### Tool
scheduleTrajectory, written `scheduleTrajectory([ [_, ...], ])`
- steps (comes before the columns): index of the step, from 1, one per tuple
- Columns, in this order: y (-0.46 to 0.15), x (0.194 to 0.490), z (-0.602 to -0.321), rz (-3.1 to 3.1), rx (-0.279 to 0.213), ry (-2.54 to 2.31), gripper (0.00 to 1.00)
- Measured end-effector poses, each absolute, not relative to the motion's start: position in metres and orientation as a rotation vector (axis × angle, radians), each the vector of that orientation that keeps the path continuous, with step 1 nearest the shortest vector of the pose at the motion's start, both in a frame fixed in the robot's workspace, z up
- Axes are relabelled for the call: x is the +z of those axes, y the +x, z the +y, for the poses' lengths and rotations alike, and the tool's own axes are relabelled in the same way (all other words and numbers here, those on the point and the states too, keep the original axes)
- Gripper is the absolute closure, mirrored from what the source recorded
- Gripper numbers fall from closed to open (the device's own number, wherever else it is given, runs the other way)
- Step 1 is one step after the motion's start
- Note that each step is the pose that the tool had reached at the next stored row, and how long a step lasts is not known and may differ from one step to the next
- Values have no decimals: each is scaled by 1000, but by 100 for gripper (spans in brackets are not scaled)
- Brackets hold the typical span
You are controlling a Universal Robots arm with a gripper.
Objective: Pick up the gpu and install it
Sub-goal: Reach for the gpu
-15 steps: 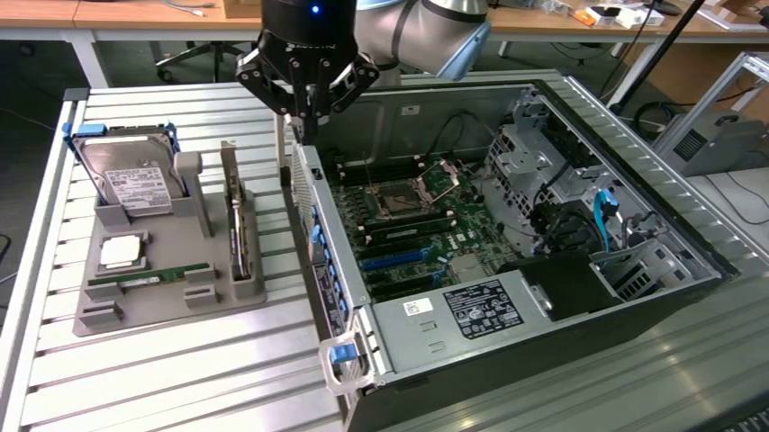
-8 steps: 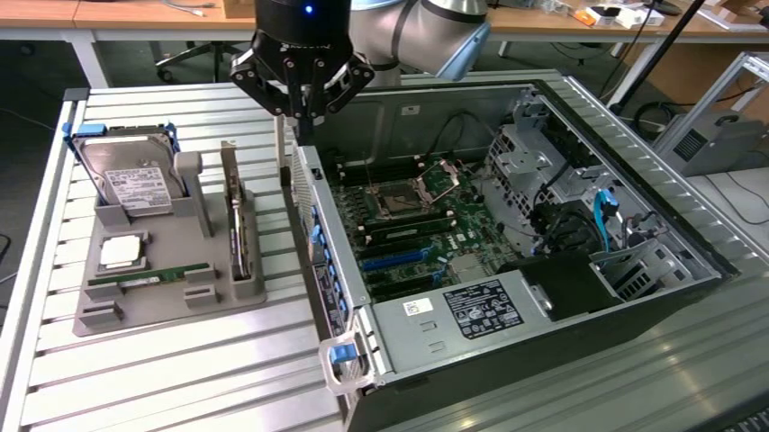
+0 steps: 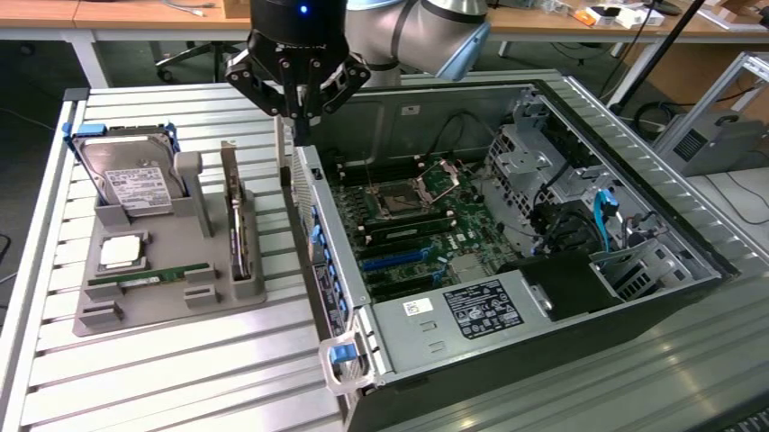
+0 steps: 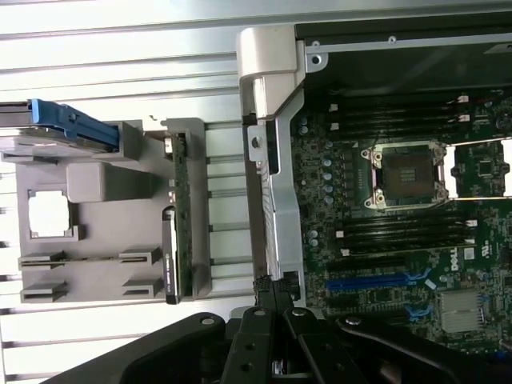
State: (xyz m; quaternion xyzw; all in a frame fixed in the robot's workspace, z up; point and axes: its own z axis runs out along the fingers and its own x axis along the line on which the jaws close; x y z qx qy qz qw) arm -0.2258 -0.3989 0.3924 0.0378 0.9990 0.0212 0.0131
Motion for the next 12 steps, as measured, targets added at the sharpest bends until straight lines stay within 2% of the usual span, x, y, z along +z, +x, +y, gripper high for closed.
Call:
scheduleTrajectory([
  [12, -230, 392, -399, 3113, 66, 118, 89],
])
